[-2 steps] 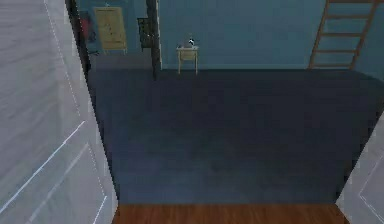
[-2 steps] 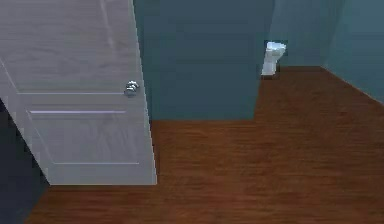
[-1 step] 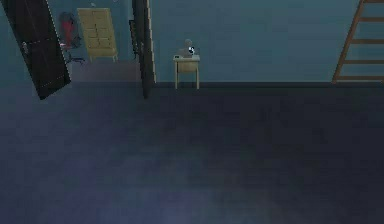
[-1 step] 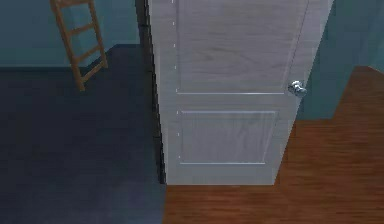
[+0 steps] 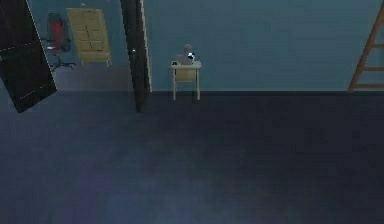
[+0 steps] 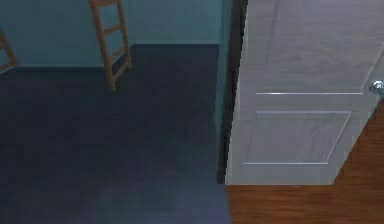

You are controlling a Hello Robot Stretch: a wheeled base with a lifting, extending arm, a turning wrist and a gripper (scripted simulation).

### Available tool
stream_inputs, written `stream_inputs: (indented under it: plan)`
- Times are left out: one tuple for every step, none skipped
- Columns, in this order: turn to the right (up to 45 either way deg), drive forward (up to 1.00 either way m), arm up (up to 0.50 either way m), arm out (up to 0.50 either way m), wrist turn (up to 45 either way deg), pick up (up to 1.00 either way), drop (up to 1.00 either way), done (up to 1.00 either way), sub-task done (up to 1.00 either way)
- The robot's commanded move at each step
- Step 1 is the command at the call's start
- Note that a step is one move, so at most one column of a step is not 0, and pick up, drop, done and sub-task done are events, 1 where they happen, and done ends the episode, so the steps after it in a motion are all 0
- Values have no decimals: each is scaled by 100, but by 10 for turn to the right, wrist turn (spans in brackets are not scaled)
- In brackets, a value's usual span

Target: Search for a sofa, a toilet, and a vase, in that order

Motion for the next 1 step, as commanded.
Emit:
stream_inputs:
  plan:
    - [-270, 0, 0, 0, 0, 0, 0, 0, 0]
